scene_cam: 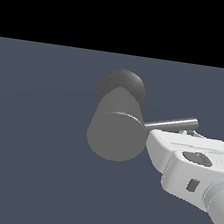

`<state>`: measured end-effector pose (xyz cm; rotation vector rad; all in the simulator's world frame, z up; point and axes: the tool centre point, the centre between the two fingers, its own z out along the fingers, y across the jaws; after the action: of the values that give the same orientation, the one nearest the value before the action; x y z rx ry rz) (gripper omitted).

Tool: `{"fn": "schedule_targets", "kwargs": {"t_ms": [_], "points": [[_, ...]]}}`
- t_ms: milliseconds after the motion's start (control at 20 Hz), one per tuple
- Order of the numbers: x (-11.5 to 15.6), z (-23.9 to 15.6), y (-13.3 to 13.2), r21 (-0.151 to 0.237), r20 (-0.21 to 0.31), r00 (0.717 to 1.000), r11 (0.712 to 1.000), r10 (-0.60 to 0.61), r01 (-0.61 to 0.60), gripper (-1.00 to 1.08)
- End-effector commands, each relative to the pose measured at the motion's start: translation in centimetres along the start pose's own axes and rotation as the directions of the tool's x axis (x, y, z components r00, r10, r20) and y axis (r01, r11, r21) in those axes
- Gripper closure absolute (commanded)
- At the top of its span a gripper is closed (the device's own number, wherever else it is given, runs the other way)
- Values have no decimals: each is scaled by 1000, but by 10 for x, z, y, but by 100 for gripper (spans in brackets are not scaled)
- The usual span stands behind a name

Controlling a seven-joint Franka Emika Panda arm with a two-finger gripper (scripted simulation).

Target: Turn on the faucet by rotating a designated handle.

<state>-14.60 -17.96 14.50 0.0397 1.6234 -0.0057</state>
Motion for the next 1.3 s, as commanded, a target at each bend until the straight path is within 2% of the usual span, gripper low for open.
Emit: {"fn": "schedule_targets", "kwargs": {"t_ms": [0,400,450,1250], "points": [[-27,1,10,-10,41,999,1000,-8,8,108],[-52,0,16,-10,51,999,1000,-9,10,108],[-24,-1,7,0,3,1000,1000,-1,1,108],[-75,-2,40,-7,34,999,1000,-6,6,108]]}}
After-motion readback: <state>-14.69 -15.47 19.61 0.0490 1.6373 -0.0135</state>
